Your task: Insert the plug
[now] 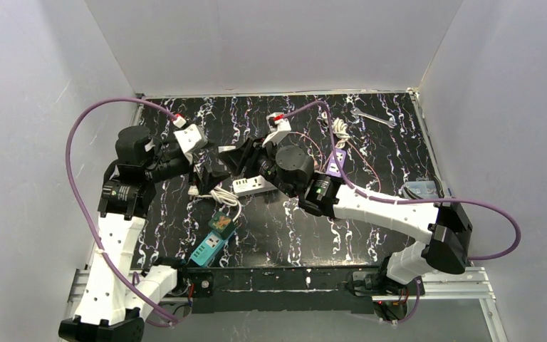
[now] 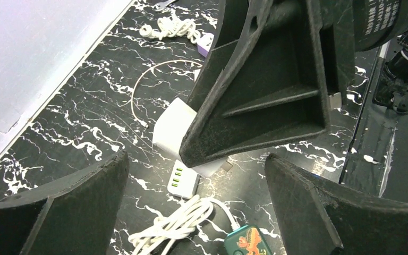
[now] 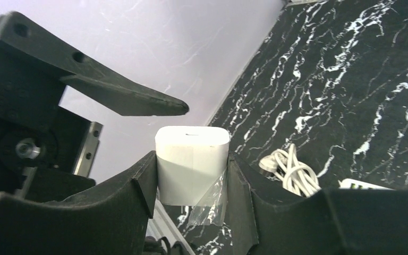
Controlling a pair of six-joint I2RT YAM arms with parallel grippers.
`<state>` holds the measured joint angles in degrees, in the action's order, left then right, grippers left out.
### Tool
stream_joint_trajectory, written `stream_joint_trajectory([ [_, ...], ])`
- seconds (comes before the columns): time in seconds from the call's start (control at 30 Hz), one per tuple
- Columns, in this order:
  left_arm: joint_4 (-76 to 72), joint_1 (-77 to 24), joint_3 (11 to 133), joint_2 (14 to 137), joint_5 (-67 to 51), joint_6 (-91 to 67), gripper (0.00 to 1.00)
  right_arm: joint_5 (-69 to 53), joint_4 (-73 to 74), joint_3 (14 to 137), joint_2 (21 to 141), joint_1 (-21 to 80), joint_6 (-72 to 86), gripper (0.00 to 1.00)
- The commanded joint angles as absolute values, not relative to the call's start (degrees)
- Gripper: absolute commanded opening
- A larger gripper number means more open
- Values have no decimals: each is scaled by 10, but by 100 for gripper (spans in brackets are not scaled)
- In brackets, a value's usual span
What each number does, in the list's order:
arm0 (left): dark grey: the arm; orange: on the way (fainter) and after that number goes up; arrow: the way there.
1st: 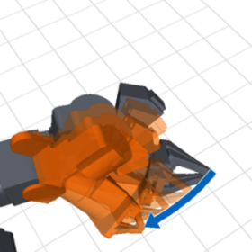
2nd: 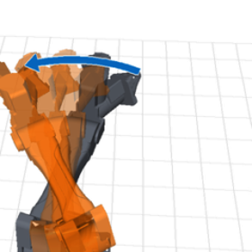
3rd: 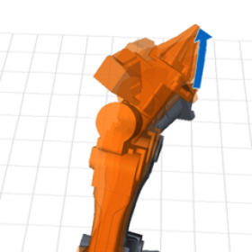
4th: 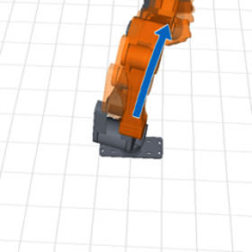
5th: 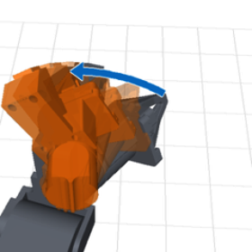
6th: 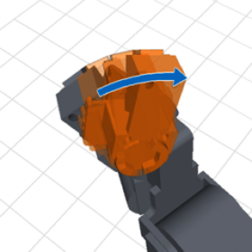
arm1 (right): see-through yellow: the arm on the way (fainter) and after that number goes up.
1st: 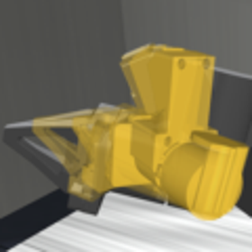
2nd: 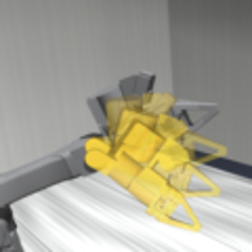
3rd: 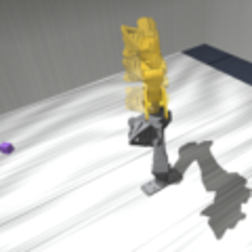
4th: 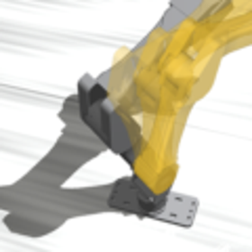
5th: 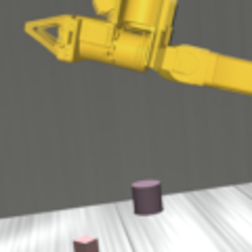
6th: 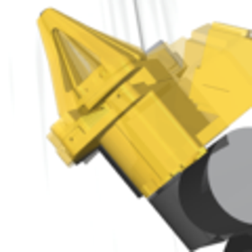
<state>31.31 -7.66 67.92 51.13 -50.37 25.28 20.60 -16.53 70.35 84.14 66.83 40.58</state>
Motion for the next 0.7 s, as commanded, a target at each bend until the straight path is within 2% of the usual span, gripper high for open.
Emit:
stream_joint_trajectory([
  [0.0,275,-80,660,494,-514,243,98,196,-275,685,832,668,439,32],
  [0.27,182,-83,615,463,-477,181,98,183,-365,653,848,669,517,29],
  [0.33,176,-83,614,463,-479,168,95,181,-379,651,854,670,529,29],
  [0.53,174,-82,613,467,-477,165,74,166,-389,663,871,676,536,29],
  [0.67,175,-83,615,469,-476,176,53,165,-395,651,864,676,543,29],
])
